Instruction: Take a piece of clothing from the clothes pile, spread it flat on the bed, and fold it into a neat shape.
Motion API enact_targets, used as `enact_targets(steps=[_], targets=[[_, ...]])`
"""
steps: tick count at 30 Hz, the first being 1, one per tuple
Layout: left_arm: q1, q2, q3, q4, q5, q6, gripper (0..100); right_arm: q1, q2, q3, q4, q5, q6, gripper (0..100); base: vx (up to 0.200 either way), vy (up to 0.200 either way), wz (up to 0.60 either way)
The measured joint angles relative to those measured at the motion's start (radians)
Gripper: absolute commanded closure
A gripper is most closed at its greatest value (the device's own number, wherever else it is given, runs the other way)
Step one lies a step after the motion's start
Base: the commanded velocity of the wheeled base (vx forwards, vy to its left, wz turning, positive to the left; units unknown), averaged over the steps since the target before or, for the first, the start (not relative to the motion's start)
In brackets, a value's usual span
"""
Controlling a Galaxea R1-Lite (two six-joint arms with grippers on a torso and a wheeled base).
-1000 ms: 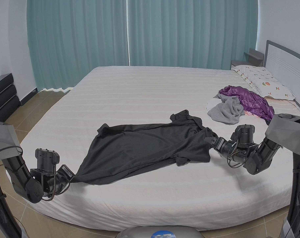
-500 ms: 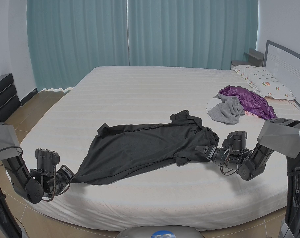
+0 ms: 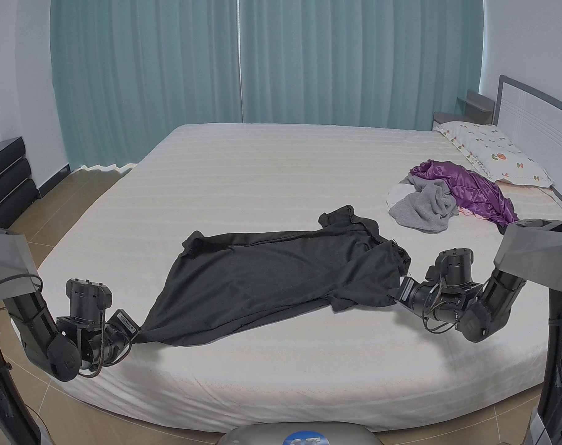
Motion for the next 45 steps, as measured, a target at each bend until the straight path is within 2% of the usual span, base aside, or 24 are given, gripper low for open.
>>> enact_targets(steps=[14,21,28,31,32,36,45], targets=[[-0.045,-0.020,0.033,0.000,0.007,0.012,100,-0.077,-0.316,0.381,0.019,0.100,0.003,100,0.000,0.000,0.00],[-0.072,-0.043,0.063,0.004,0.007,0.042,100,-0.106,-0.451,0.489,0.159,0.110,-0.009,100,0.000,0.000,0.00],[-0.081,-0.059,0.075,0.008,0.007,0.050,100,-0.123,-0.559,0.503,0.317,0.111,-0.025,100,0.000,0.000,0.00],[-0.086,-0.063,0.077,0.009,0.008,0.050,100,-0.126,-0.591,0.501,0.370,0.111,-0.064,100,0.000,0.000,0.00],[-0.088,-0.064,0.078,0.010,0.008,0.050,100,-0.127,-0.597,0.501,0.383,0.111,-0.088,0,0.000,0.000,0.00],[-0.092,-0.069,0.081,0.010,0.008,0.051,100,-0.132,-0.600,0.507,0.419,0.111,-0.151,0,0.000,0.000,0.00],[-0.095,-0.073,0.085,0.011,0.009,0.051,100,-0.132,-0.525,0.471,0.413,0.103,-0.166,0,0.000,0.000,0.00]])
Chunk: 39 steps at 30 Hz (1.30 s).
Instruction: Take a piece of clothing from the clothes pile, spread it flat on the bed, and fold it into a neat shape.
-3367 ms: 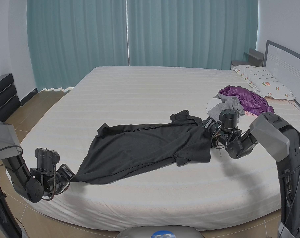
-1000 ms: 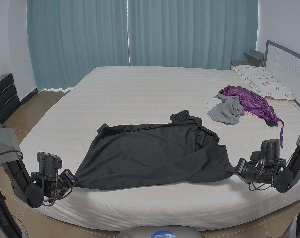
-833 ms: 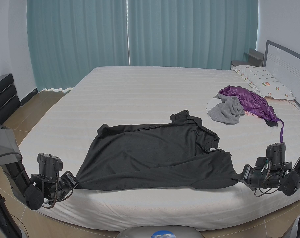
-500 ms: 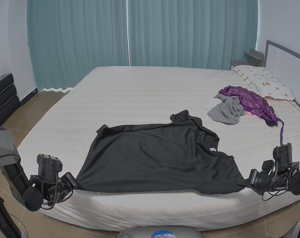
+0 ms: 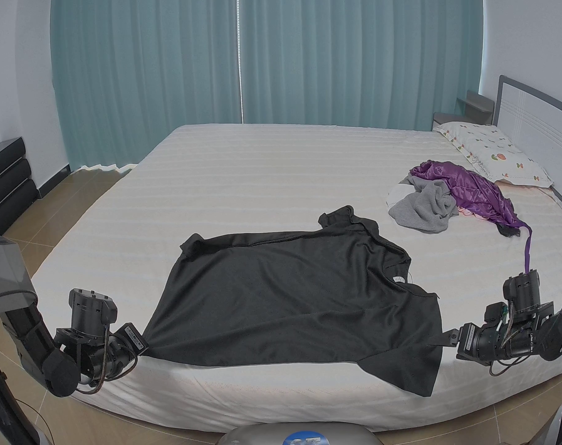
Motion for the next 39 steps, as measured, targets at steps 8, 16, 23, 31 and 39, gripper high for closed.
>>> enact_targets(steps=[8,16,23,31,39], targets=[[0.000,-0.001,0.000,0.002,0.000,0.000,100,-0.011,0.123,-0.086,-0.020,-0.006,0.004,0,0.000,0.000,0.00],[0.000,-0.001,0.000,0.003,0.000,0.000,100,-0.026,0.238,-0.129,-0.147,-0.032,0.009,100,0.000,0.000,0.00],[0.000,-0.001,0.008,0.004,0.000,0.016,100,-0.050,0.279,-0.123,-0.170,-0.055,0.008,100,0.000,0.000,0.00],[-0.013,0.001,0.033,0.004,-0.001,0.048,100,-0.133,0.253,-0.098,-0.169,-0.078,-0.014,100,0.000,0.000,0.00],[-0.047,0.007,0.058,0.004,0.001,0.059,100,-0.147,0.238,-0.081,-0.171,-0.077,-0.028,100,0.000,0.000,0.00]])
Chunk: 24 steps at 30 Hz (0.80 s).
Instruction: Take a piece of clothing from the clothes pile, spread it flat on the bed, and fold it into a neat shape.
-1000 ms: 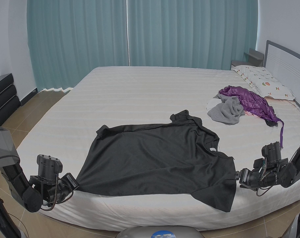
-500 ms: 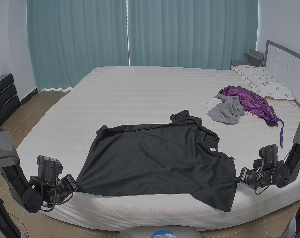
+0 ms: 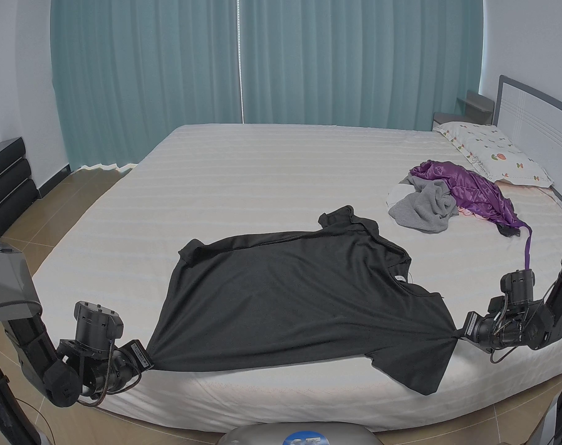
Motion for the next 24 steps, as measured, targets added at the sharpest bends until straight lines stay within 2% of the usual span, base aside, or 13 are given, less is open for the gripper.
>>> enact_targets(steps=[1,2,3,14,18,24], targets=[[-0.001,0.000,0.000,0.000,0.000,0.000,100,0.001,0.000,-0.001,0.001,0.000,0.000,100,0.000,0.000,0.00],[-0.001,0.000,-0.001,-0.001,0.000,-0.002,100,0.005,0.001,-0.002,0.000,0.000,0.000,0,0.000,0.000,0.00],[-0.002,0.000,-0.004,-0.004,-0.001,-0.004,0,0.009,0.002,-0.005,0.000,0.002,0.002,0,0.000,0.000,0.00],[0.008,-0.005,-0.021,-0.009,-0.004,-0.011,0,0.045,-0.033,-0.017,-0.009,0.025,0.053,0,0.000,0.000,0.00],[0.019,-0.022,-0.028,-0.010,-0.006,-0.012,0,0.062,-0.073,-0.017,-0.013,0.060,0.153,0,0.000,0.000,0.00],[0.027,-0.056,-0.043,-0.012,-0.007,-0.012,0,0.086,-0.100,0.000,-0.052,0.091,0.225,0,0.000,0.000,0.00]])
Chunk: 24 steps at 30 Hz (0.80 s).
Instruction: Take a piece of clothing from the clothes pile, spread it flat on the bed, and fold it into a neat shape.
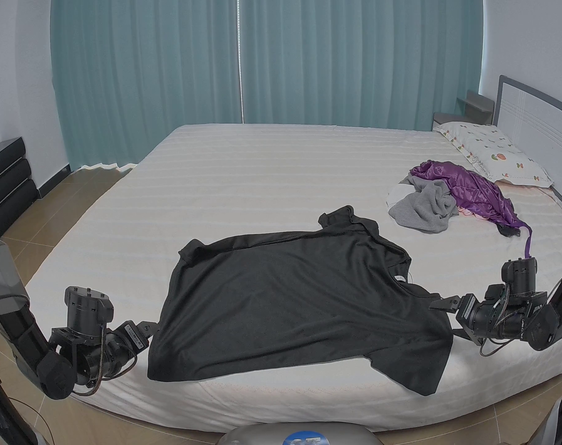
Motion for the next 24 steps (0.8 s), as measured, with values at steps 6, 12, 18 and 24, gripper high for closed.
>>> enact_targets(steps=[6,12,18,24], targets=[[0.003,-0.006,-0.018,0.003,0.000,-0.030,0,0.003,-0.002,0.031,-0.057,0.020,0.026,0,0.000,0.000,0.00],[0.002,-0.008,-0.036,0.010,0.000,-0.061,0,0.001,0.003,0.044,-0.073,0.023,0.027,0,0.000,0.100,0.00],[0.000,-0.008,-0.039,0.007,0.000,-0.063,0,0.001,0.012,0.044,-0.076,0.022,0.027,0,0.000,0.000,0.00],[-0.006,-0.008,-0.040,0.006,0.000,-0.063,0,0.003,0.018,0.043,-0.077,0.021,0.027,0,0.000,0.000,0.00]])
